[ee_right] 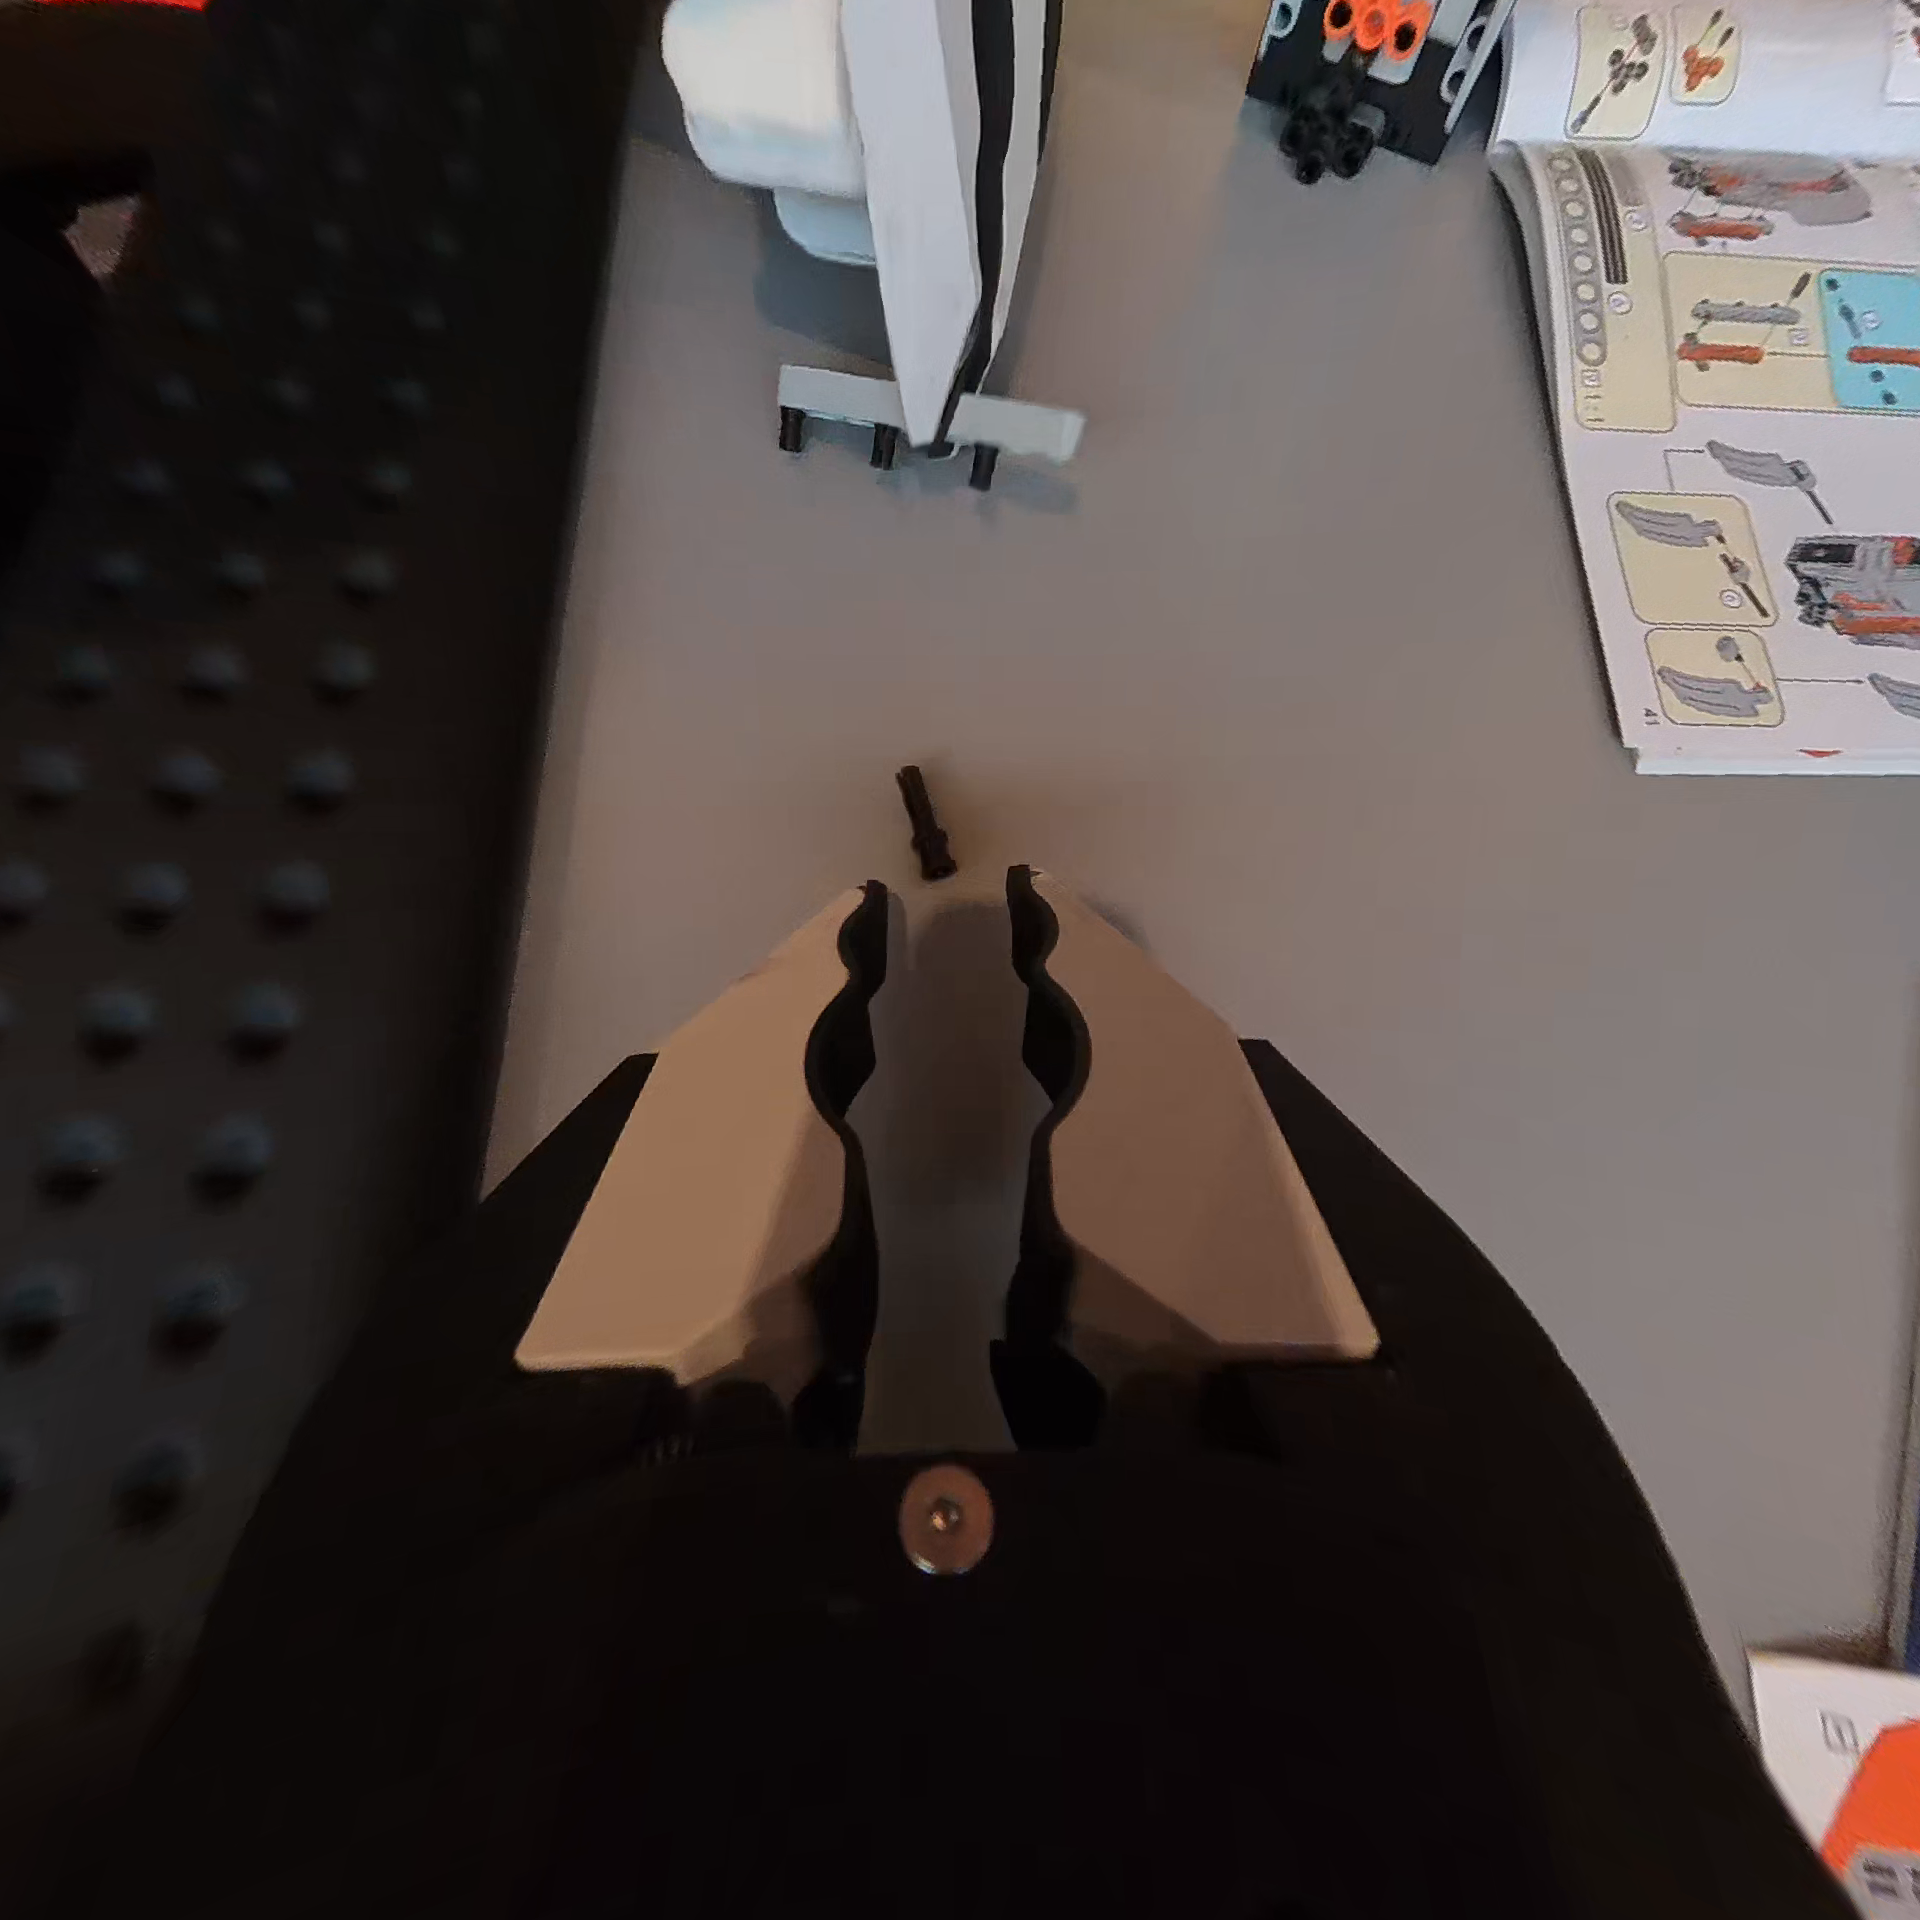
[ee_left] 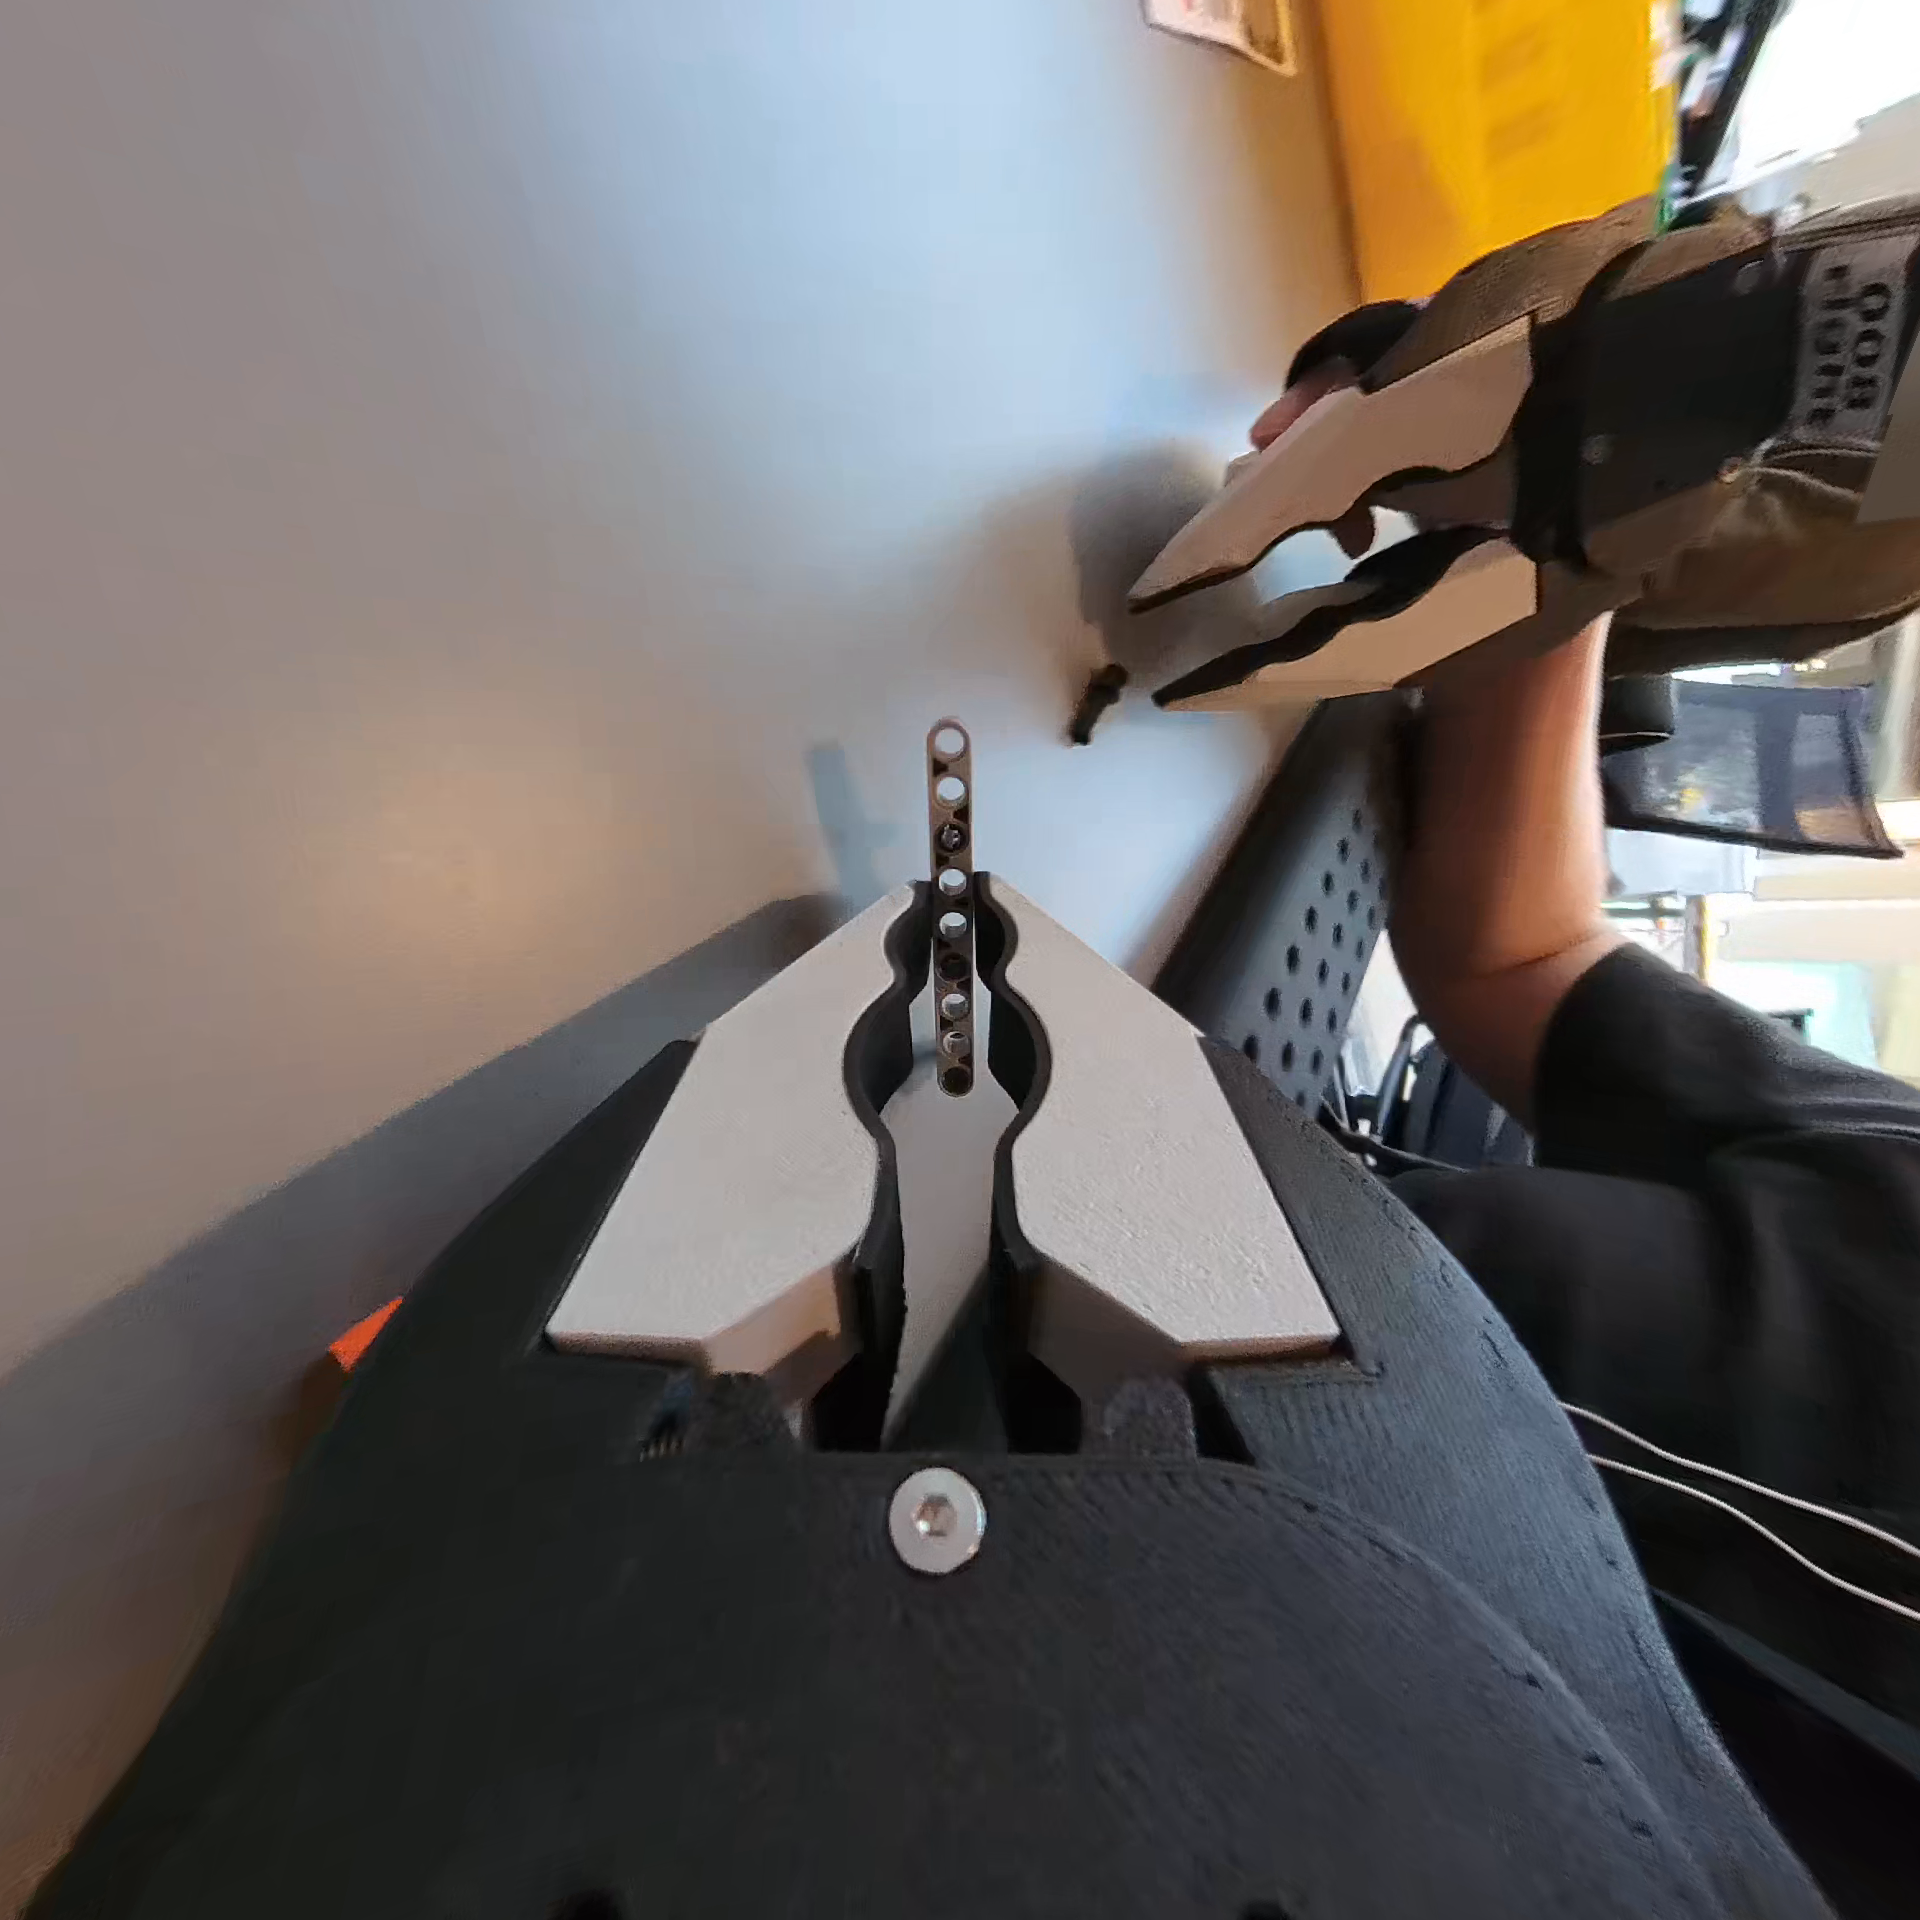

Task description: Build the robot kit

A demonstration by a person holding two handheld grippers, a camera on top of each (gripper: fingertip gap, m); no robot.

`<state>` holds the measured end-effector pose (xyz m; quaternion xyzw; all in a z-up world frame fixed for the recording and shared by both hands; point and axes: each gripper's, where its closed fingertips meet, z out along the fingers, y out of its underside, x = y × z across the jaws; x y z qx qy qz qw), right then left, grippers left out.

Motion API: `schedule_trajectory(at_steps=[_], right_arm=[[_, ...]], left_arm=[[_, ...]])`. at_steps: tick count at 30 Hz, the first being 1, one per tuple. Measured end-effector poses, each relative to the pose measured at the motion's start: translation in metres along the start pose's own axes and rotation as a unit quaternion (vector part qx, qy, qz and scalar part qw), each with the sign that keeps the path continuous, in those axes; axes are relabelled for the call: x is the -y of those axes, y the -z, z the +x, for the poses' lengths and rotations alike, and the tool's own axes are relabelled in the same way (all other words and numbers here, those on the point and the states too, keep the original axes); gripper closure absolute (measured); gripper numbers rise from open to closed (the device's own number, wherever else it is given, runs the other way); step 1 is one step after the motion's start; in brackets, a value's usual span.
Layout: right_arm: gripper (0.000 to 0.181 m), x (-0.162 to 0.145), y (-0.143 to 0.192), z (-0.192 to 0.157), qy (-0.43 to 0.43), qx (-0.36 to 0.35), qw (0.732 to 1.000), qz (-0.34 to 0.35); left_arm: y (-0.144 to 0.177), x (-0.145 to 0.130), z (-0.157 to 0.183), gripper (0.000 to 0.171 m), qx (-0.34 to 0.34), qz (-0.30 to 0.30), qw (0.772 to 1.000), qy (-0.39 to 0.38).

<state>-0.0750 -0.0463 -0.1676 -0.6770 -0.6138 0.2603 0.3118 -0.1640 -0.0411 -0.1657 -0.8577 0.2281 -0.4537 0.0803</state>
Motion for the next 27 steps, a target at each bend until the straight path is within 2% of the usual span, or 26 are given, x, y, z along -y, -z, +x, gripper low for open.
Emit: schedule_trajectory(at_steps=[6, 8, 9, 15, 18, 20, 22, 23, 24, 25, 26, 27], right_arm=[[0.166, 0.002, -0.012, -0.007, -0.007, 0.039, 0.999, 0.005], [0.175, 0.002, -0.012, -0.01, -0.016, 0.052, 0.998, 0.006], [0.175, 0.002, -0.012, -0.009, -0.016, 0.048, 0.999, 0.005], [0.175, 0.001, -0.01, -0.006, 0.013, -0.003, 1.0, -0.007], [0.175, 0.01, -0.002, 0.004, 0.03, -0.06, 0.998, 0.007], [0.176, 0.03, 0.008, 0.014, 0.041, -0.118, 0.991, 0.043], [0.176, 0.063, 0.018, 0.013, 0.066, -0.16, 0.98, 0.095], [0.176, 0.083, 0.024, 0.011, 0.091, -0.188, 0.97, 0.125], [0.176, 0.103, 0.029, 0.006, 0.123, -0.217, 0.956, 0.152], [0.176, 0.12, 0.032, 0.001, 0.154, -0.243, 0.942, 0.171], [0.175, 0.136, 0.033, -0.004, 0.18, -0.264, 0.93, 0.181], [0.175, 0.149, 0.031, -0.011, 0.204, -0.275, 0.92, 0.19]], left_arm=[[0.0, 0.001, -0.004, 0.164, 0.004, 0.028, 0.999, 0.02], [0.004, 0.006, -0.002, 0.149, 0.009, 0.052, 0.998, 0.019], [0.007, 0.006, -0.002, 0.143, 0.02, 0.056, 0.998, 0.011], [0.008, 0.002, 0.002, 0.132, 0.062, 0.044, 0.997, -0.031], [0.022, 0.002, 0.003, 0.131, 0.111, 0.072, 0.988, -0.078], [0.042, 0.011, 0.004, 0.122, 0.171, 0.123, 0.966, -0.152], [0.066, 0.021, 0.01, 0.105, 0.236, 0.189, 0.92, -0.251], [0.074, 0.022, 0.018, 0.103, 0.248, 0.215, 0.899, -0.29], [0.077, 0.019, 0.03, 0.113, 0.231, 0.232, 0.89, -0.317], [0.077, 0.014, 0.042, 0.129, 0.194, 0.239, 0.894, -0.325], [0.077, 0.009, 0.053, 0.136, 0.152, 0.241, 0.905, -0.316], [0.078, 0.004, 0.064, 0.136, 0.104, 0.243, 0.916, -0.303]])
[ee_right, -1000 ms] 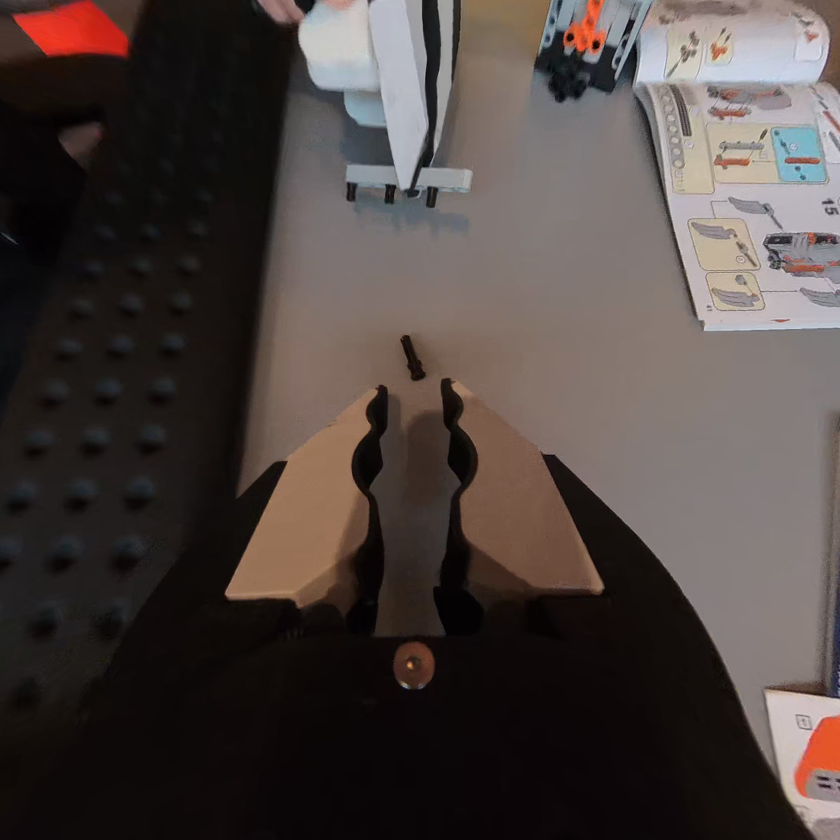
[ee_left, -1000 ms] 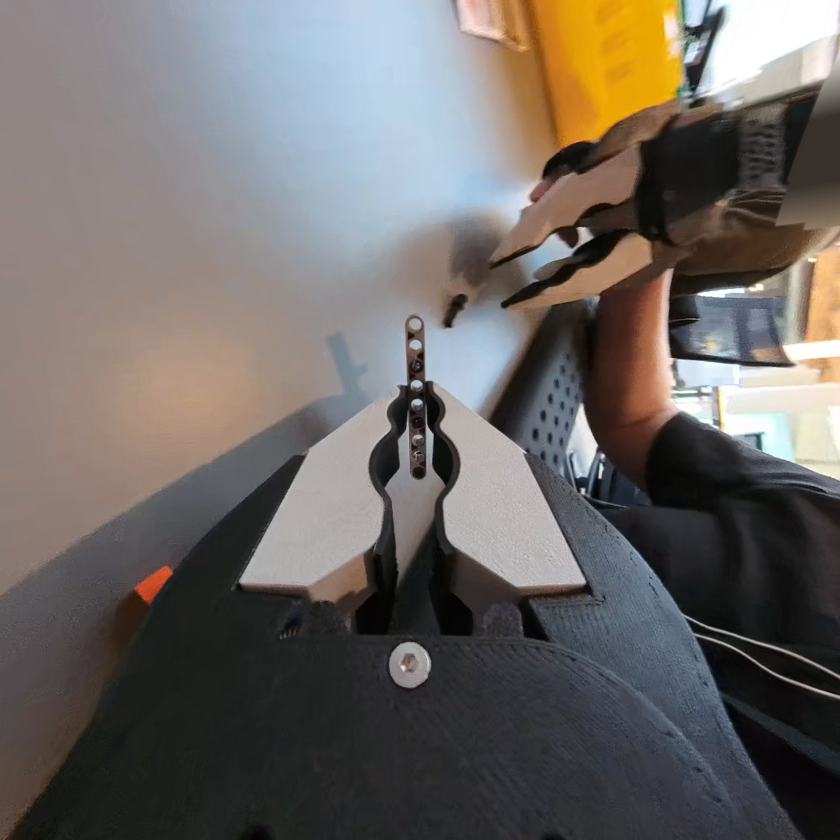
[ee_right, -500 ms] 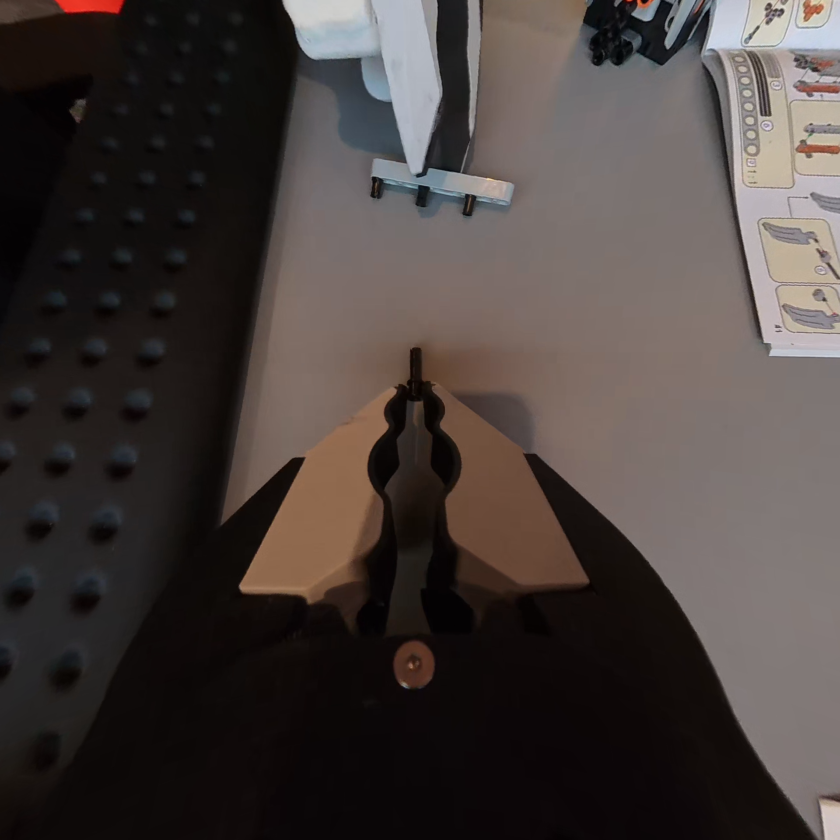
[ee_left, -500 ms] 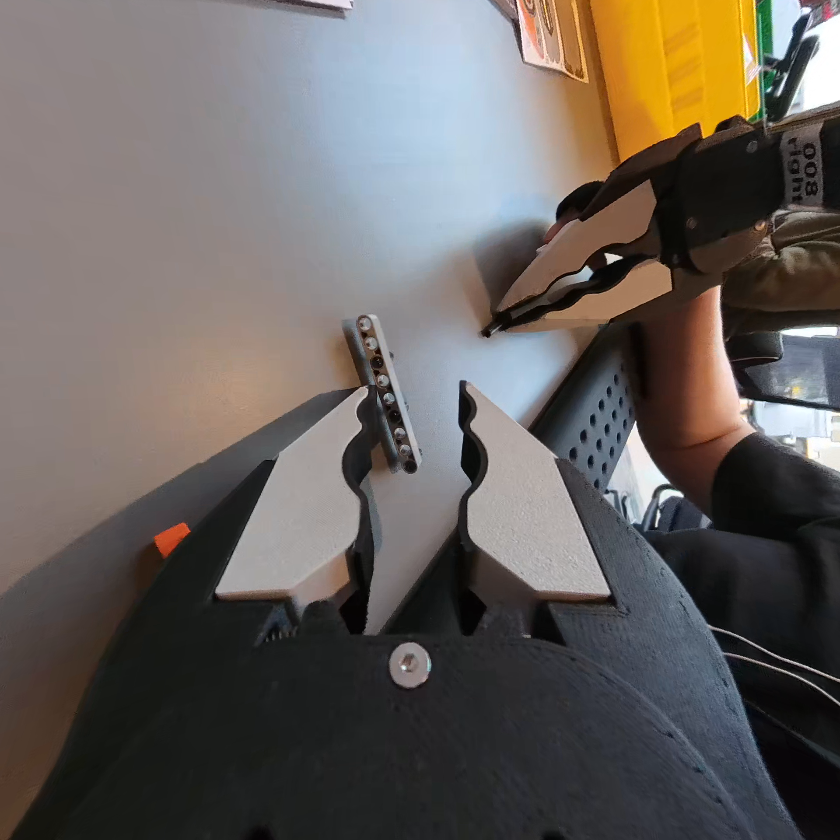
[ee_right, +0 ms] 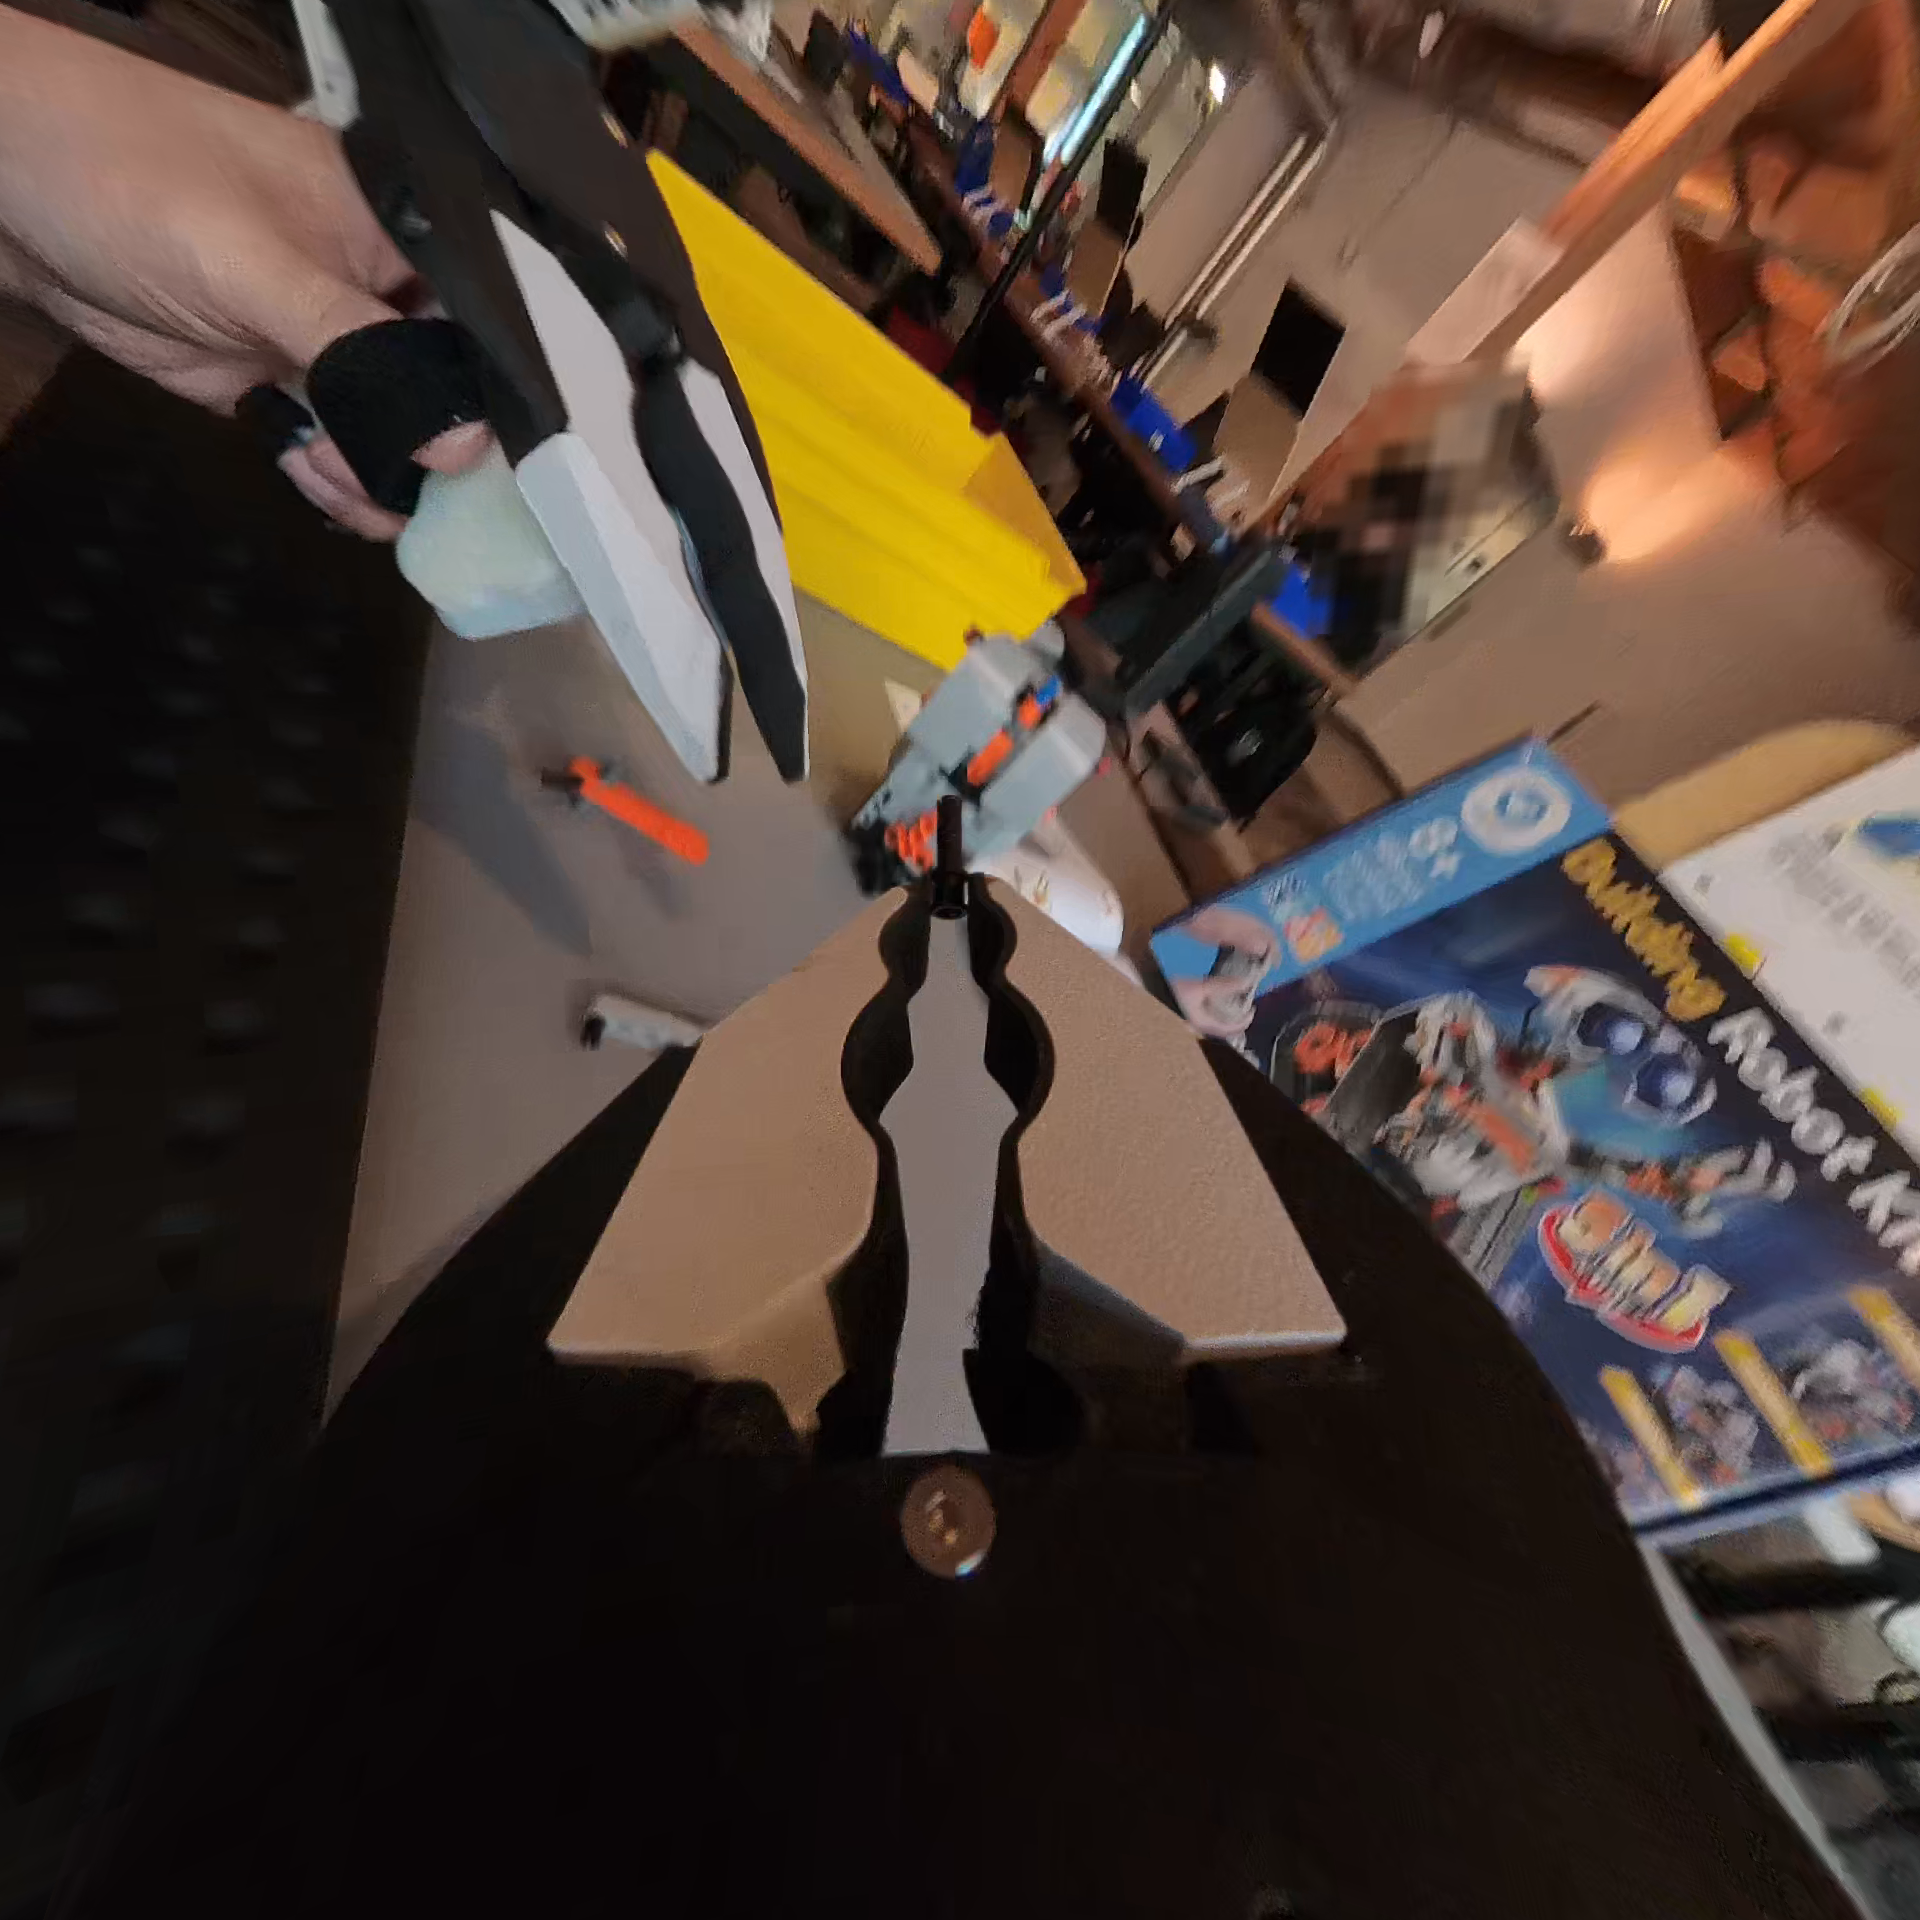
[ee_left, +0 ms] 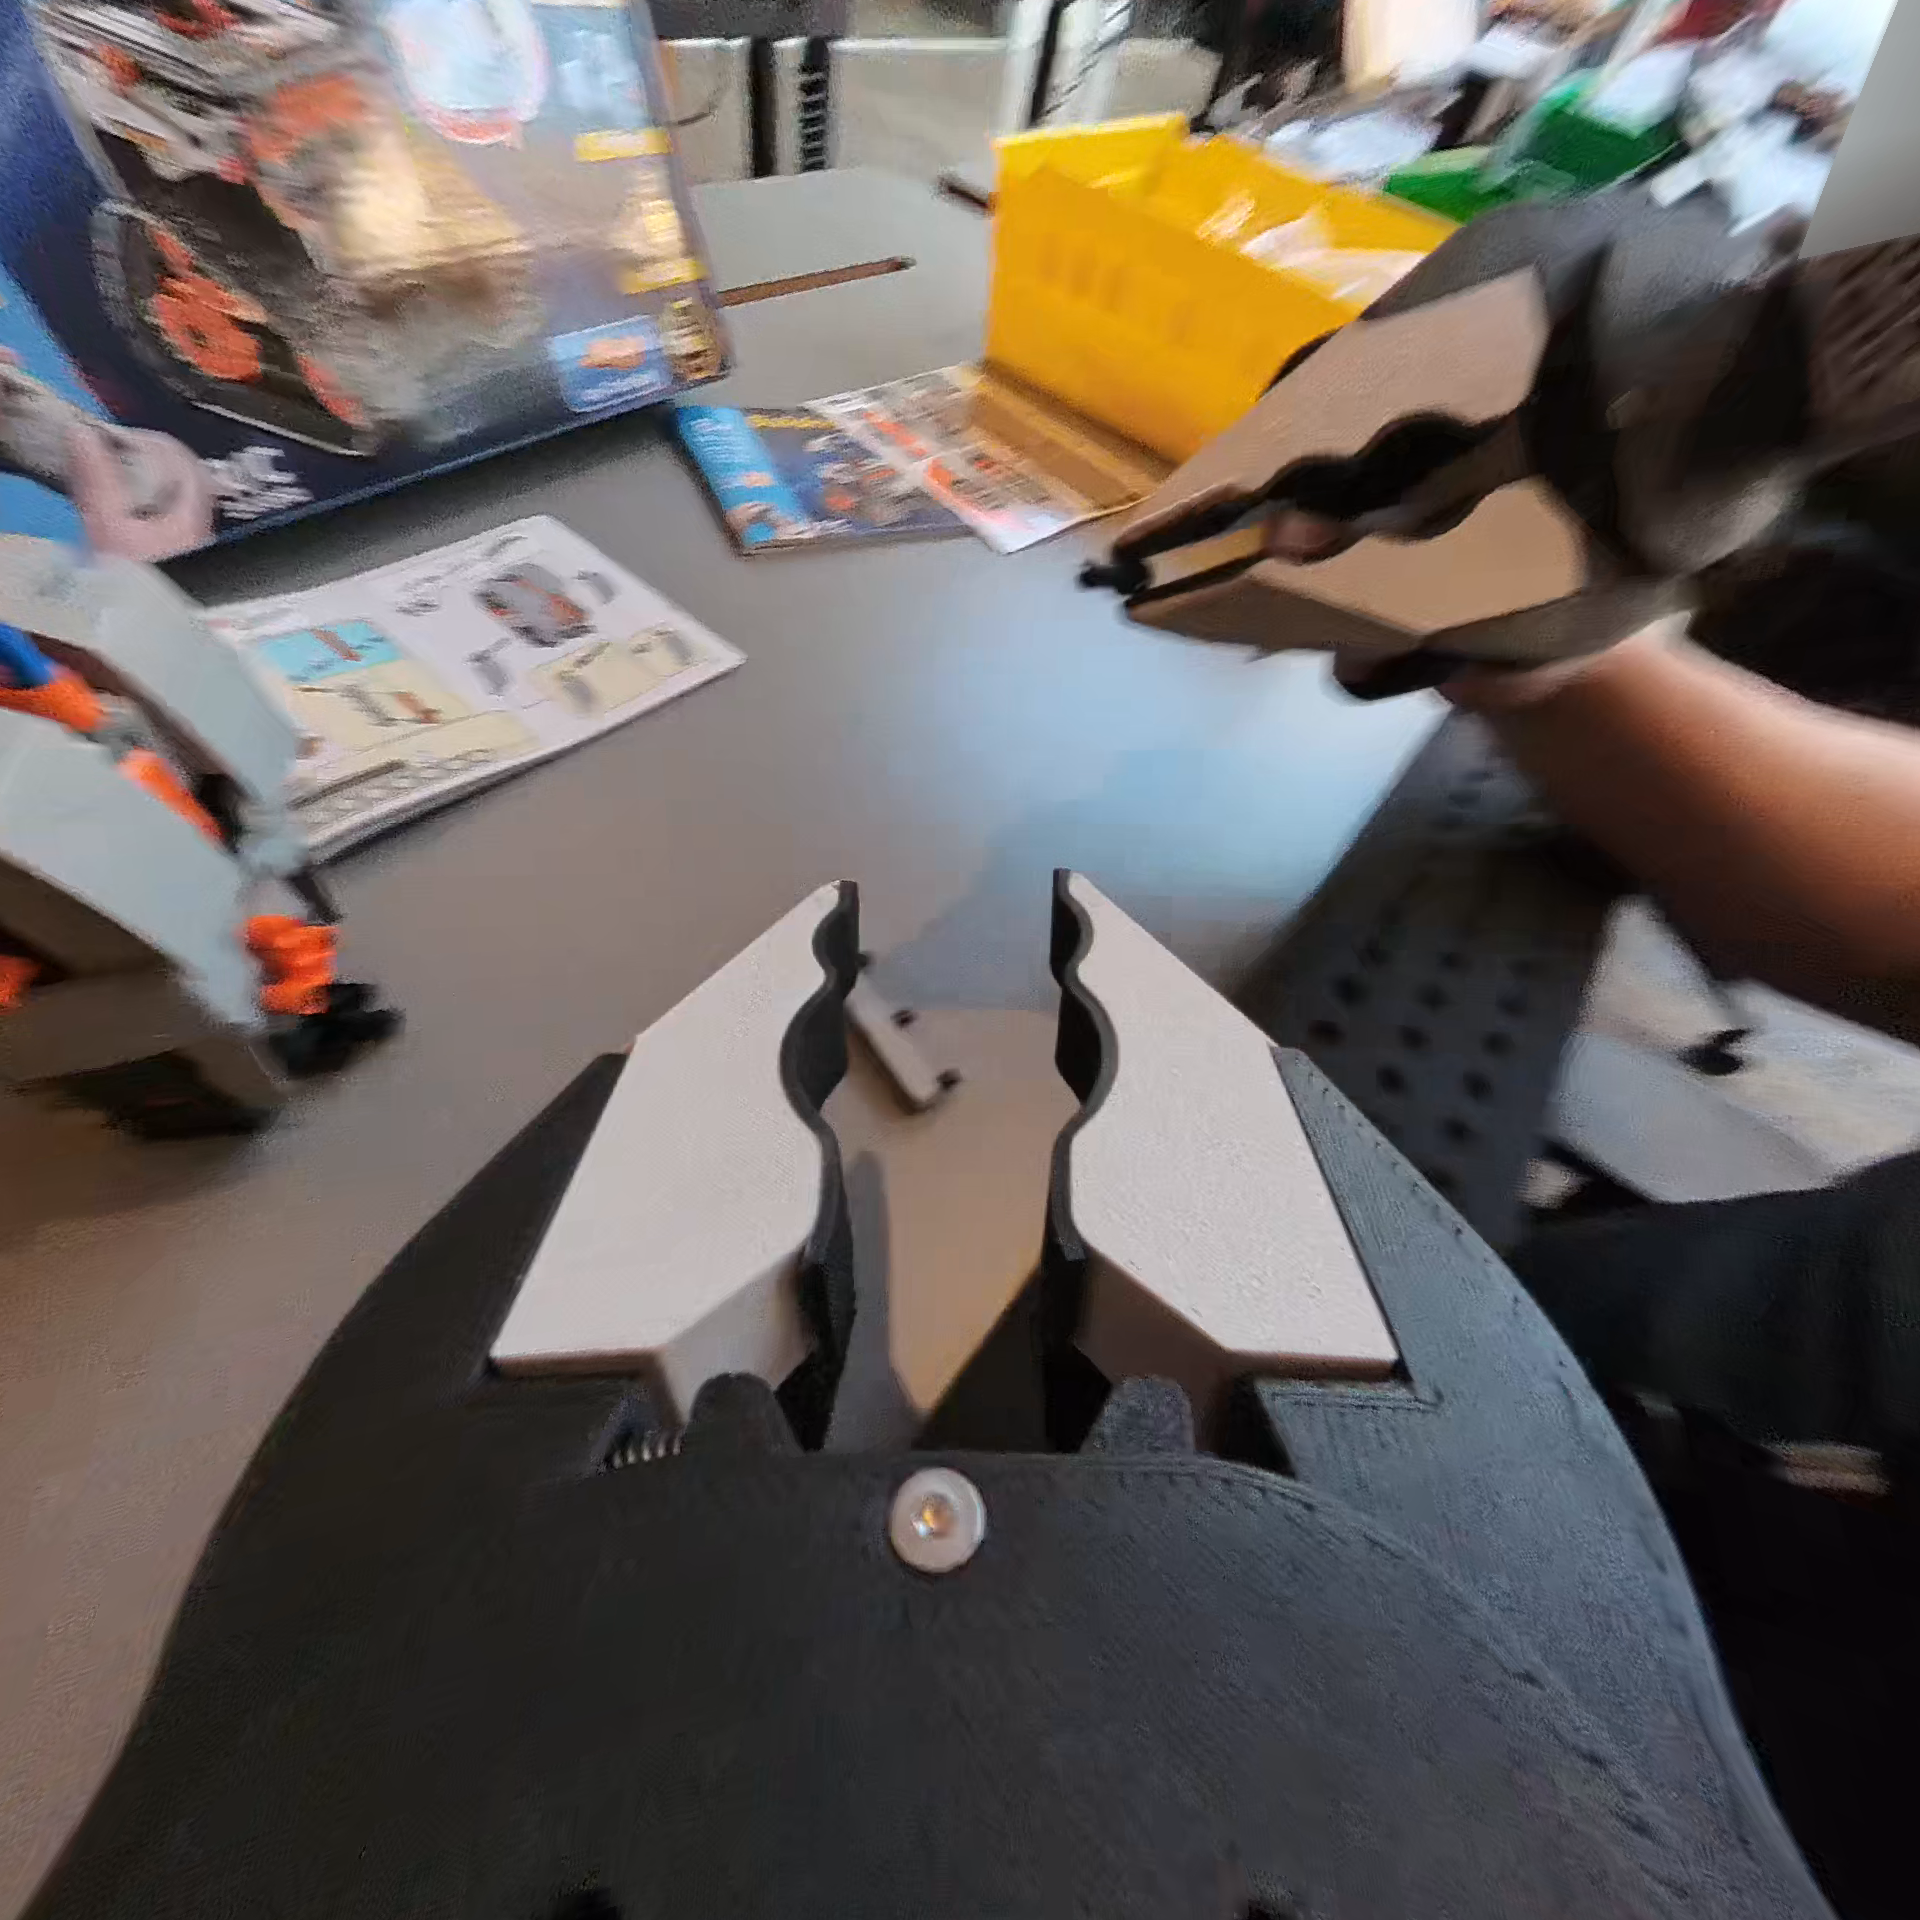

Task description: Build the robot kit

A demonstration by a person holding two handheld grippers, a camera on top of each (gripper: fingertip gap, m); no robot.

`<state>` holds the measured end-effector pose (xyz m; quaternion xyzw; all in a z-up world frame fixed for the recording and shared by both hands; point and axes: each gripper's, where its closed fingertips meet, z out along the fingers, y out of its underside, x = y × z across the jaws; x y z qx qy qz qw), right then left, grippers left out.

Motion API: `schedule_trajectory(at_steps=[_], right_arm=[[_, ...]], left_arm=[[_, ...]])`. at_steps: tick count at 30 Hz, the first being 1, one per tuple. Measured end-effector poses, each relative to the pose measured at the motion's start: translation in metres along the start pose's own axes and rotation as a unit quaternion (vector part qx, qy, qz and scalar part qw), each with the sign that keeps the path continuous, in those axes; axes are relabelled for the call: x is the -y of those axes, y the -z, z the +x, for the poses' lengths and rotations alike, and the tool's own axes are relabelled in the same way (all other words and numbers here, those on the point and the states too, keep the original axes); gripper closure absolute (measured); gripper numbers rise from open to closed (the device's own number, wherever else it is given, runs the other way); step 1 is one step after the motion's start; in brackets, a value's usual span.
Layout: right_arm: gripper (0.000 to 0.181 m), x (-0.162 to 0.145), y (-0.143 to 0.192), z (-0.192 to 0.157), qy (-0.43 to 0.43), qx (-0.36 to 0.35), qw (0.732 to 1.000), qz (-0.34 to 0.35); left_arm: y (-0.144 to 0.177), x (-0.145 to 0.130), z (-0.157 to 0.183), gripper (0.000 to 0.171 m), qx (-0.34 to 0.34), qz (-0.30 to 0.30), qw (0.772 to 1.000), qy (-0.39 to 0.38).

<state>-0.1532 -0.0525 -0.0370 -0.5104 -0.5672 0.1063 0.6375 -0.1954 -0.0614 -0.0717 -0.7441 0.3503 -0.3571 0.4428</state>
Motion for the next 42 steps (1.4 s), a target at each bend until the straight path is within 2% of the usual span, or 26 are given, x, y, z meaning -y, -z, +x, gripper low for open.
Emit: schedule_trajectory(at_steps=[3, 6, 9, 14, 15, 20, 23, 25, 29, 34, 38, 42], right_arm=[[0.175, 0.027, -0.019, -0.013, 0.05, -0.006, 0.999, 0.021], [0.175, 0.042, -0.04, -0.026, 0.08, 0.012, 0.996, 0.027], [0.176, 0.058, -0.061, -0.037, 0.088, 0.033, 0.995, 0.038], [0.175, 0.075, -0.089, -0.058, 0.1, 0.075, 0.991, 0.05], [0.176, 0.075, -0.094, -0.063, 0.098, 0.086, 0.99, 0.049], [0.174, 0.072, -0.114, -0.088, 0.062, 0.14, 0.987, 0.049], [0.162, 0.073, -0.123, -0.097, 0.016, 0.159, 0.986, 0.056], [0.161, 0.074, -0.125, -0.098, -0.014, 0.162, 0.985, 0.062], [0.161, 0.058, -0.123, -0.073, -0.038, 0.107, 0.992, 0.051], [0.162, 0.01, -0.103, -0.004, -0.03, -0.027, 0.999, 0.002], [0.162, -0.032, -0.085, 0.031, -0.066, -0.078, 0.994, -0.039], [0.164, -0.051, -0.077, 0.048, -0.085, -0.108, 0.989, -0.052]], left_arm=[[0.022, 0.023, 0.016, 0.139, -0.084, 0.061, 0.993, 0.058], [0.046, 0.034, 0.008, 0.15, -0.079, 0.1, 0.99, 0.053], [0.065, 0.029, -0.003, 0.161, -0.066, 0.11, 0.991, 0.044], [0.09, 0.022, -0.008, 0.161, -0.096, 0.132, 0.985, 0.063], [0.094, 0.02, -0.01, 0.166, -0.096, 0.135, 0.984, 0.065], [0.107, -0.006, -0.027, 0.169, -0.052, 0.129, 0.989, 0.054], [0.12, -0.017, -0.037, 0.169, -0.017, 0.131, 0.99, 0.05], [0.135, -0.021, -0.05, 0.169, 0.022, 0.142, 0.989, 0.044], [0.185, -0.03, -0.093, 0.169, 0.124, 0.162, 0.978, 0.051], [0.259, -0.042, -0.157, 0.169, 0.205, 0.175, 0.957, 0.105], [0.293, -0.047, -0.193, 0.169, 0.199, 0.178, 0.949, 0.167], [0.304, -0.052, -0.213, 0.169, 0.154, 0.18, 0.944, 0.228]])
